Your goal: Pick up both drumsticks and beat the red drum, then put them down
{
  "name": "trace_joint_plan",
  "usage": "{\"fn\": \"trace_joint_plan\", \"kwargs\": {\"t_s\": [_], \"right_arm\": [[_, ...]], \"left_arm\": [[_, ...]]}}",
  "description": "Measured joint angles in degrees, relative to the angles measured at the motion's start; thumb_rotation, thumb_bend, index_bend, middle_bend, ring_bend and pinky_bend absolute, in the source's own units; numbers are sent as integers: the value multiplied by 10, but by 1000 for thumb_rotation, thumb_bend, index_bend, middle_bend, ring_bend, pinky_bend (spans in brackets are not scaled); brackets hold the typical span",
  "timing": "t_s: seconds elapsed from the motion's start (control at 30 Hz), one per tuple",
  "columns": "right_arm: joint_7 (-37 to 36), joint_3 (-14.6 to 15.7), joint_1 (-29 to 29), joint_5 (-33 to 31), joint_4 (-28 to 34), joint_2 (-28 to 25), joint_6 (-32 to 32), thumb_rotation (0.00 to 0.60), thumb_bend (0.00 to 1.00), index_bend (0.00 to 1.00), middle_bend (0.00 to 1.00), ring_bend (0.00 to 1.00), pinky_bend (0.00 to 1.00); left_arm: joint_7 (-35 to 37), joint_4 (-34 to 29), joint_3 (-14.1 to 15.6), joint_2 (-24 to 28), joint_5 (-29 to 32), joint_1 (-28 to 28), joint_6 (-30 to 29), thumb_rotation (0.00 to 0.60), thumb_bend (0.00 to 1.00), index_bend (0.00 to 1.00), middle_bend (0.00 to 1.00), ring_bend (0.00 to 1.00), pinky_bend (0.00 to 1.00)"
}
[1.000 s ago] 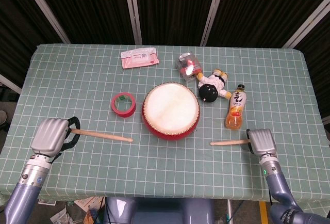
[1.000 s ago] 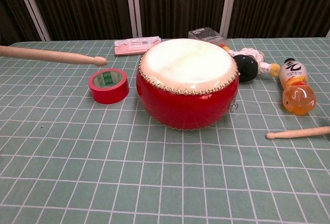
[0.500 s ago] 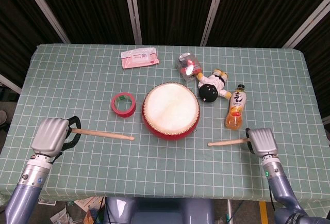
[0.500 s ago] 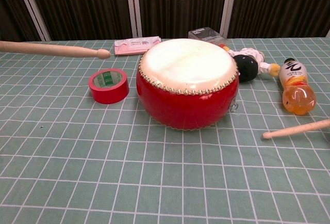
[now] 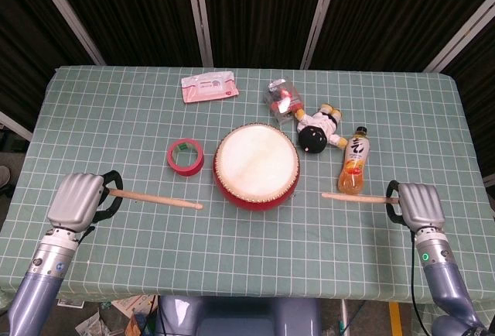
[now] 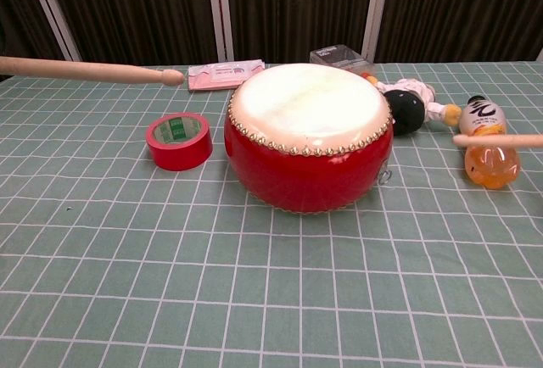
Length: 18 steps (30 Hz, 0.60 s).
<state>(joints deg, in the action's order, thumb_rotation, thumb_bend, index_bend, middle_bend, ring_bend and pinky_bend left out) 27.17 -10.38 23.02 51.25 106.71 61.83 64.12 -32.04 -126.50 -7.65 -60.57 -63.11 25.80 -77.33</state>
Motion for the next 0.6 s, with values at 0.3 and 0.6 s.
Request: {"fn": "trace_joint_plan", "kwargs": {"t_s": [0.3,0.6], "right_arm": [[-79,-62,3,-117,71,-70,-4,600,594,1000,1000,1000,1000],[-70,-76,42,-151,105,-94,-15,600,594,1000,1000,1000,1000]], "left_arm": [[2,15,-39,-3,47,32,17,600,561,767,1000,1000,1000],[-20,56,-102,-14,144,109,56,600,561,768,1000,1000,1000]]}}
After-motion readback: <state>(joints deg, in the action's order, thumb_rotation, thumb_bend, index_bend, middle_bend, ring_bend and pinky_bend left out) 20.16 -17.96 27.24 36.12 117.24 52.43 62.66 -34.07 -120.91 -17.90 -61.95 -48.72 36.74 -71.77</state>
